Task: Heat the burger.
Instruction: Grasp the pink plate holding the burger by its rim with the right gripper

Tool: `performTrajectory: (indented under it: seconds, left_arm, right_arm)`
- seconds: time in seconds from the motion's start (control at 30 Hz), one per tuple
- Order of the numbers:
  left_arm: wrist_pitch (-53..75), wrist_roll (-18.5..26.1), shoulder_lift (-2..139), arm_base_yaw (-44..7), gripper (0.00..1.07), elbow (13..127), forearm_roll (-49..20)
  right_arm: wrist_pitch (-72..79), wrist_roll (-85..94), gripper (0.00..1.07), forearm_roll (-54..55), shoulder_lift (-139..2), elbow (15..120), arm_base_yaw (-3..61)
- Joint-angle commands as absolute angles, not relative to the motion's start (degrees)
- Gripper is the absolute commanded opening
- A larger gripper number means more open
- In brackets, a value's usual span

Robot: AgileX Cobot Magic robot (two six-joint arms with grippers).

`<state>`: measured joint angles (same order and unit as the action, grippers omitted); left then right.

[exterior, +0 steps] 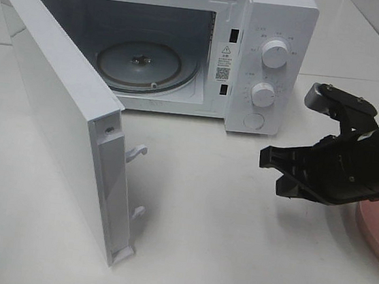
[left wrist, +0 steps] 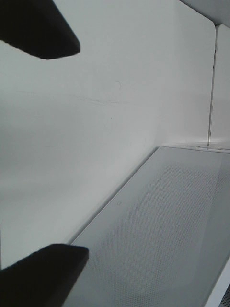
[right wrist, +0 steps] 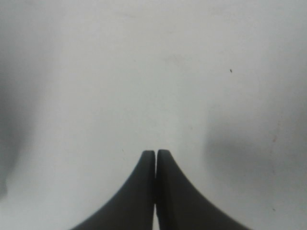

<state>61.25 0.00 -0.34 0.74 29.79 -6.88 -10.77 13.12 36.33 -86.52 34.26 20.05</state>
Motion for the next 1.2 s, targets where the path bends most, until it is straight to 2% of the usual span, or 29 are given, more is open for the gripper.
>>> performTrajectory:
  seconds: [0.03,0.17,0.53,0.6,0.7,0.73,0.77,0.8,0.83,0.87,0.9,0.93,0.97,1.0,1.07,1.2]
  left_arm:
    - [61.2,-0.5,-1.2,0.6,0.99,29.7,-7.0]
    - [61.2,-0.5,-1.2,0.6,0.99,29.7,-7.0]
    - [61.2,-0.5,-1.2,0.6,0.99,29.7,-7.0]
    - [61.2,-0.5,-1.2,0.6,0.99,29.7,-7.0]
    - [61.2,-0.5,-1.2,0.6,0.99,29.7,-7.0]
    - [61.2,-0.5,-1.2,0.6,0.99,29.7,-7.0]
    - [61.2,-0.5,-1.2,0.6,0.99,29.7,-7.0]
    - [61.2,-0.5,-1.2,0.6,0.99,29.7,-7.0]
    - [61.2,-0.5,-1.2,0.6,0.99,29.7,-7.0]
    - [61.2,-0.5,-1.2,0.6,0.99,29.7,-7.0]
    - [61.2,-0.5,-1.2,0.6,0.99,29.7,-7.0]
    - [61.2,-0.5,-1.2,0.6,0.99,29.7,-7.0]
    - [61.2,-0.5,-1.2,0.6,0.99,29.7,-7.0]
    - [61.2,-0.5,-1.2,0.6,0.99,29.7,-7.0]
    - [61.2,-0.5,-1.2,0.6,0.99,29.7,-7.0]
    - [61.2,-0.5,-1.2,0.6,0.99,29.7,-7.0]
  right_arm:
    - [-18.9,13.5,0.03,26.0,-84.5,35.6,18.2]
    - [-26.9,12.9,0.05,18.3,-82.4,37.9,18.1]
    - [-37.6,9.0,0.09,8.8,-81.2,41.5,17.9]
    - [-40.7,4.3,0.16,5.5,-81.2,42.9,15.5]
    - [-41.6,3.2,0.19,4.3,-81.2,43.3,14.9]
    - [-42.8,1.4,0.27,2.1,-81.2,43.8,13.9]
    - [-43.7,0.0,0.40,-0.6,-81.2,43.8,13.2]
    - [-43.7,0.0,0.40,-0.6,-81.2,43.8,13.2]
    - [-44.1,-1.2,0.48,-2.1,-81.2,43.8,12.8]
    - [-44.7,-2.9,0.64,-5.0,-81.2,43.8,12.7]
    - [-44.7,-2.9,0.64,-5.0,-81.2,43.8,12.7]
    - [-44.7,-3.6,0.74,-6.5,-81.2,43.8,12.7]
    - [-44.9,-4.5,0.89,-8.3,-81.2,43.8,12.7]
    - [-44.9,-4.5,0.89,-8.3,-81.2,43.8,12.7]
    - [-44.7,-4.5,1.03,-10.0,-81.2,43.8,12.7]
    - [-44.6,-4.8,1.02,-10.9,-81.2,43.8,12.7]
